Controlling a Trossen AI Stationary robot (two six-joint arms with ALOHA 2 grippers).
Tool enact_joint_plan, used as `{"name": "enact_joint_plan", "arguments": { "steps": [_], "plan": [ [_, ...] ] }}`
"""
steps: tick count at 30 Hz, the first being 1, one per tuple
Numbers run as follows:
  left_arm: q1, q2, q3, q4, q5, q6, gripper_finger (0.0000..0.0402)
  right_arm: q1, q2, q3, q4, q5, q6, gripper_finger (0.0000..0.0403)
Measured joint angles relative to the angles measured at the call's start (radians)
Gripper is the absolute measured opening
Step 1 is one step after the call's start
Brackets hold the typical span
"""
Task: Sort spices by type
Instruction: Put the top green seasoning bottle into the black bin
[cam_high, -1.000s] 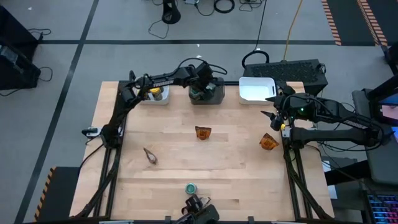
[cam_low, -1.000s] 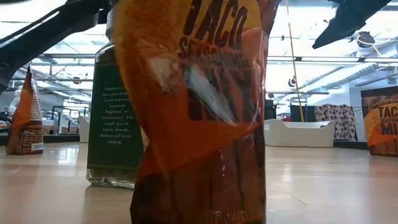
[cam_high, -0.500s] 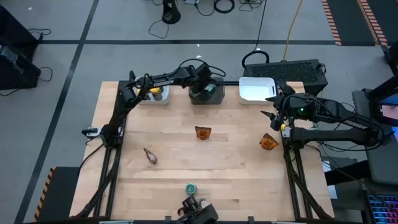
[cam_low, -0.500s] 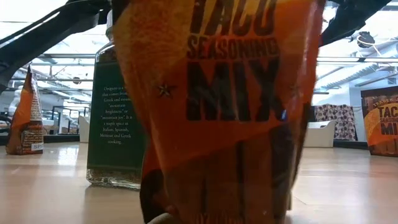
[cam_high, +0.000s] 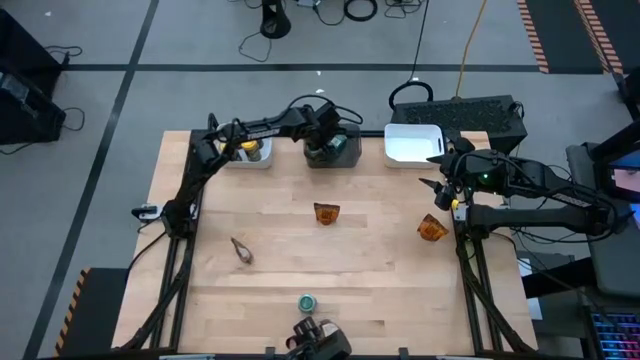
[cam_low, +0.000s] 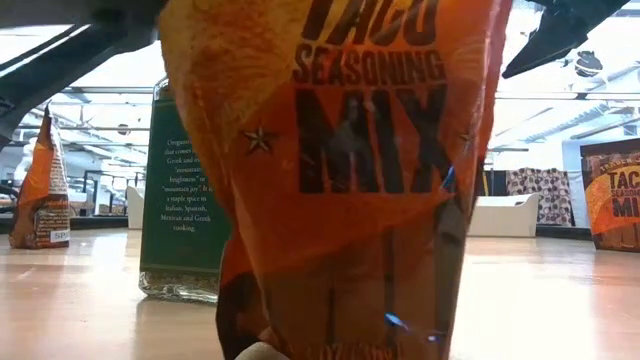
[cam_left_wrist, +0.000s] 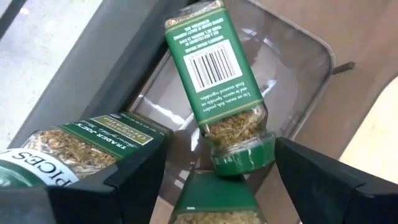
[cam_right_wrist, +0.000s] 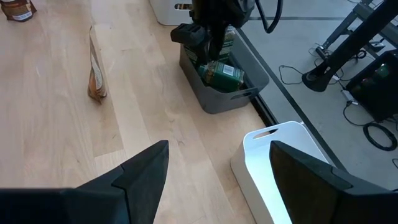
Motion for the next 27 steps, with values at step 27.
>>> {"name": "enact_joint_plan", "arguments": {
  "steps": [27],
  "plan": [
    [-0.006,-0.119,-0.007,0.067,0.050,0.068,0.0301,0.000,0.000,0.000,-0.004,0.000,0.000,0.0263]
  ]
}}
